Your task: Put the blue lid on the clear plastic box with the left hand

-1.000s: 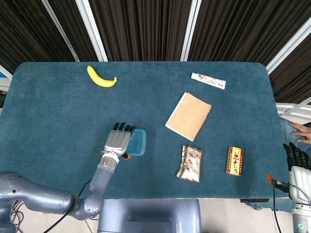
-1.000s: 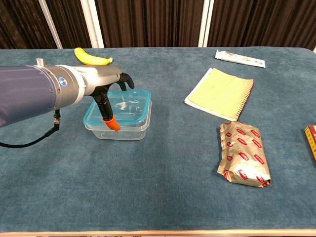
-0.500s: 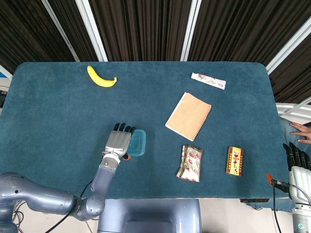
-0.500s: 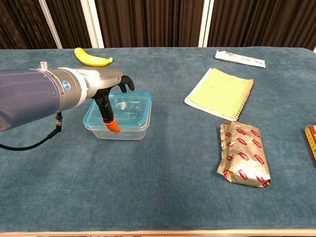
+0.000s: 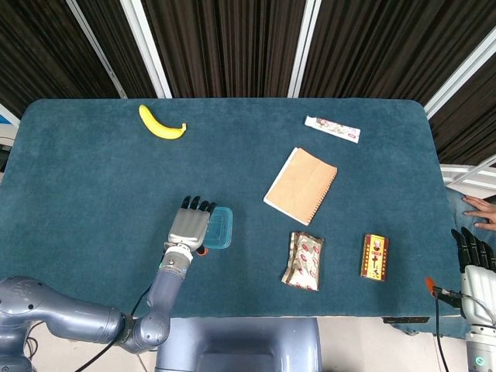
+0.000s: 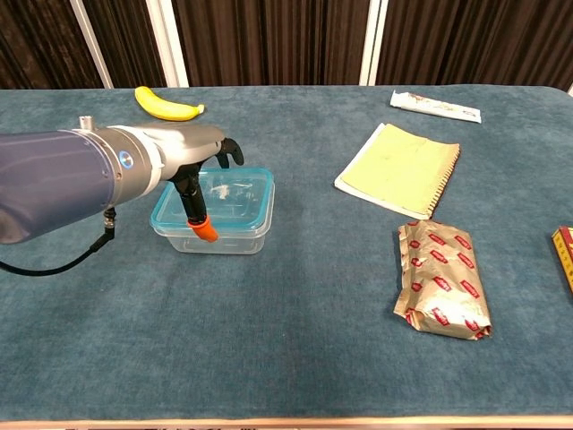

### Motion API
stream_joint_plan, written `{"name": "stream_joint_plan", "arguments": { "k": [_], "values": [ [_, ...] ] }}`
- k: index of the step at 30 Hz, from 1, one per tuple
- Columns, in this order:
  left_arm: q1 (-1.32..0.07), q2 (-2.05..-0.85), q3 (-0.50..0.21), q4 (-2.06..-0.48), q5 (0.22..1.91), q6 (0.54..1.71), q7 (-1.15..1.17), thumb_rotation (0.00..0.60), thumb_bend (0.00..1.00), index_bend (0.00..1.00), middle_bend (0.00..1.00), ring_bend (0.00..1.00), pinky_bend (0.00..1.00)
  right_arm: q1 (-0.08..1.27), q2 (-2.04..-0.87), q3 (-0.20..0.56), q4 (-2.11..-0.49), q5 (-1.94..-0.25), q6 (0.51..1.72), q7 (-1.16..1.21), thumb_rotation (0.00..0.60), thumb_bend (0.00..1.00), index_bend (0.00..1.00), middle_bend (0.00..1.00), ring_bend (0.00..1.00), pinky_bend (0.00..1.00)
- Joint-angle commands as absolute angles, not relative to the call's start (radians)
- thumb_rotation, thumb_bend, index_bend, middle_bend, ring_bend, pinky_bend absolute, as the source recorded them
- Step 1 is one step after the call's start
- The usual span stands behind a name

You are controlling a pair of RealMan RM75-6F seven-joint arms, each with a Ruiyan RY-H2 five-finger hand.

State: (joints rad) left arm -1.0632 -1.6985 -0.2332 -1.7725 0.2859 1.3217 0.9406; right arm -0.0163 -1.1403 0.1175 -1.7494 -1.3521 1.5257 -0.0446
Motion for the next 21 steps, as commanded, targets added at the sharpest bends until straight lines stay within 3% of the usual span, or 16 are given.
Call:
{"name": "stream_joint_plan", "arguments": {
  "k": [1,21],
  "values": [
    [-1.062,-1.701,-0.234,-1.771,0.287,1.323,0.943,0.6,0.27,0.13,0.31,0.0,0.0,-0.016,-1.14,0.117,-1.749,-1.353,1.526,-0.044,0.6,0.27,0.04,0.0,0.0,0.0],
    [-1.048,-1.721,-0.245,-1.756,0.293,1.33,0.968,0.6,0.27,0.12,0.3,0.0,0.0,-0.016,-1.14,0.117,-1.75,-1.351,1.524,-0.042,0.6,0.27,0.04,0.0,0.0,0.0]
  ]
}}
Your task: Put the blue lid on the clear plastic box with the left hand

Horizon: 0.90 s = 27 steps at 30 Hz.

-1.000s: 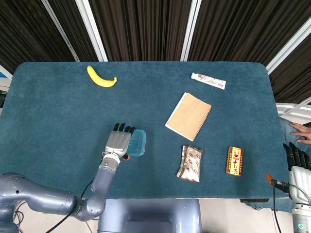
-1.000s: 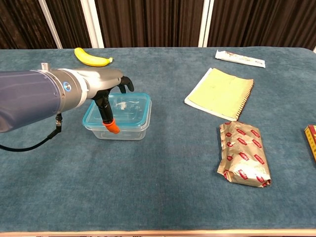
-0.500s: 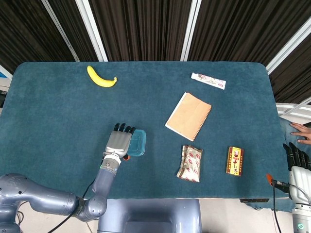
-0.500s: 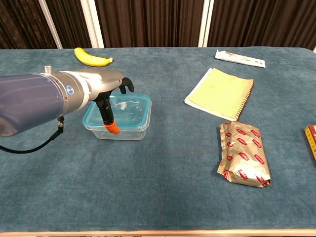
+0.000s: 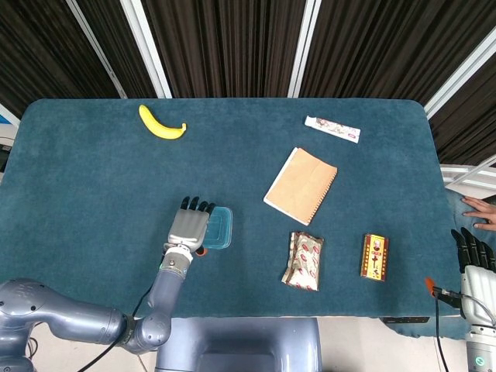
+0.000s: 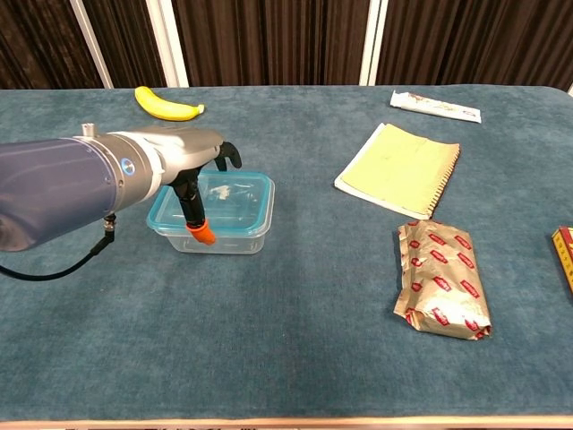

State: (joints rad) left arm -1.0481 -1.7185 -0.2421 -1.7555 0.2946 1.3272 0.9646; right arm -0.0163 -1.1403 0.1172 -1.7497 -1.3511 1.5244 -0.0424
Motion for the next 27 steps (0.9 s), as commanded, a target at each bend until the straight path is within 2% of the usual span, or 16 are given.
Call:
{"name": "stream_joint_plan", "arguments": {
  "k": [1,27],
  "values": [
    [-1.048,-1.722,-0.246,-1.757,0.293,1.333,0.97,0.6,0.27,0.12,0.3,0.0,0.0,-0.016,-1.14,0.117,-1.75,-1.351,1.524,-0.042,0.6,0.27,0.04,0.0,0.0,0.0],
    [-1.042,-1.742,-0.273,-1.75,0.275,1.346,1.004,0.6,0.24,0.11,0.3,0.0,0.0,-0.016,-1.138,0.116,-1.752,-1.351,1.522,-0.037,0.6,0.27,0.04,0.0,0.0,0.0]
  ]
}}
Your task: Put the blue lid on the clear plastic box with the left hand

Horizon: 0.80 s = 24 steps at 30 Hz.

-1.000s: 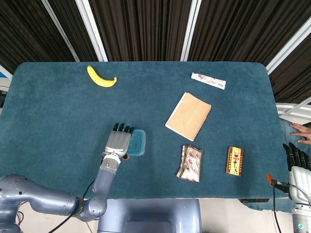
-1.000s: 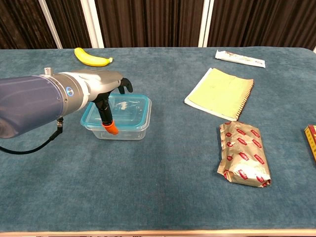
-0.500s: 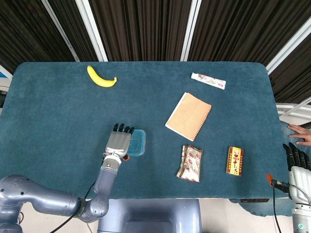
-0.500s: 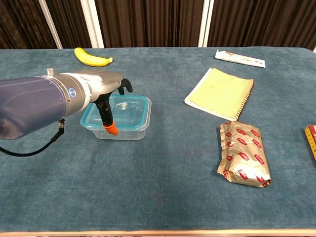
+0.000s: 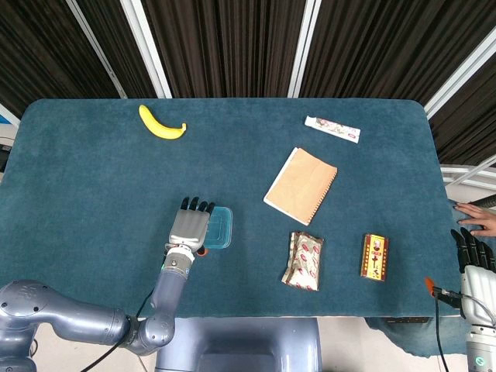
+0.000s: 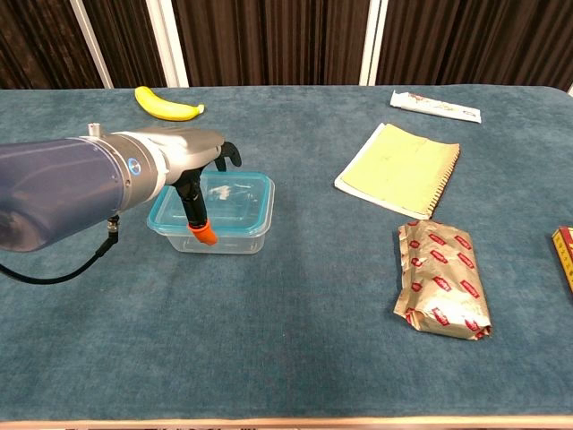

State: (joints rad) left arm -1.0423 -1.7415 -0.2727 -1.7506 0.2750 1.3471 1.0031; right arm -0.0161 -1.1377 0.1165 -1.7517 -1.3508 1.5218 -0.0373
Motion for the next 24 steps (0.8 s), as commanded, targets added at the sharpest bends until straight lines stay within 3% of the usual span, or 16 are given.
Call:
{"name": "stream_joint_plan", "arguments": {
  "k": [1,24],
  "values": [
    [-1.042,-1.743,-0.274,-1.75,0.275,1.344,1.004,0.6,0.24,0.11,0.29,0.0,0.0,-0.016,-1.137,0.117,-1.752,-1.351,1.522,-0.037,0.6,0.27,0.04,0.0,0.0,0.0],
    [-1.038,-1.751,-0.283,-1.727,0.274,1.332,1.014,0.6,0.22,0.11,0.28,0.0,0.0,-0.016,-1.137,0.116,-1.753,-1.35,1.52,-0.036,0.6,0.27,0.04,0.0,0.0,0.0]
  ]
}}
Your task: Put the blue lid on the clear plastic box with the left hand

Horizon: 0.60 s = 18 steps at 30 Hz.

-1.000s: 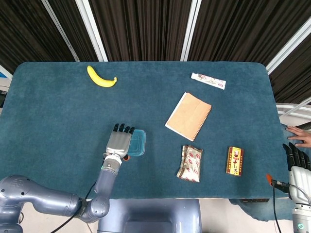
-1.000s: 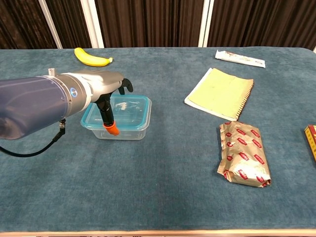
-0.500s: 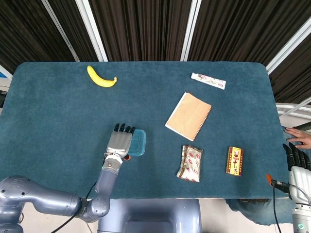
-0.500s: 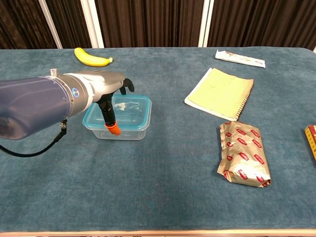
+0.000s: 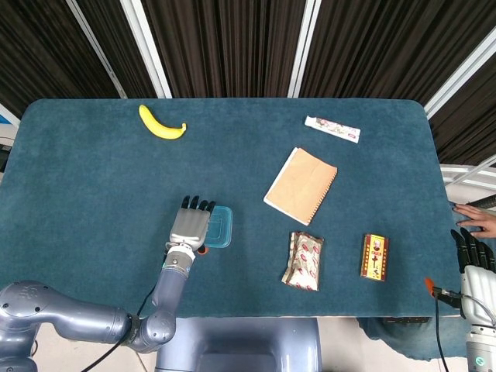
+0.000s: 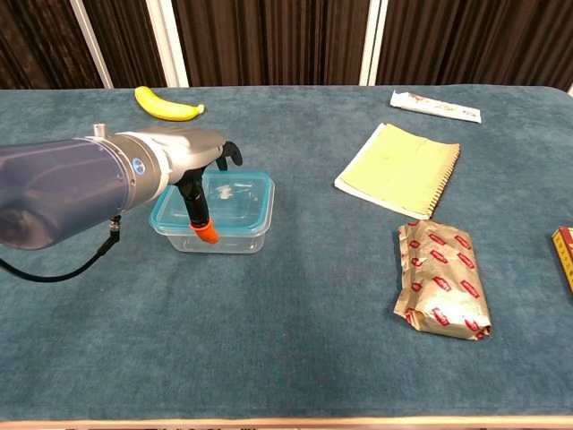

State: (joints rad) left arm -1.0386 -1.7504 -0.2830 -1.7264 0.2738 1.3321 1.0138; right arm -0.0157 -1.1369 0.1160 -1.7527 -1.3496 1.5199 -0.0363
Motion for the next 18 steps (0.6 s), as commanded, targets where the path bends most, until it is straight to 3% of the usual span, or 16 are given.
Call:
{"name": "stream_joint_plan", "arguments": {
  "k": [1,18],
  "values": [
    [-1.038,-1.751,-0.282,-1.728,0.275,1.332,1.014,0.6,0.22,0.11,0.28,0.0,0.0,-0.016,-1.137,0.116,-1.753,-1.35,1.52,-0.036,0.6,0.27,0.04,0.0,0.0,0.0],
    [-1.025,-1.749,-0.273,-1.729,0.297,1.334,1.005,0.6,0.22,0.1,0.27,0.0,0.0,-0.016,-1.137,0.116,-1.754,-1.349,1.52,-0.034,0.6,0.27,0.04,0.0,0.0,0.0]
  ]
}}
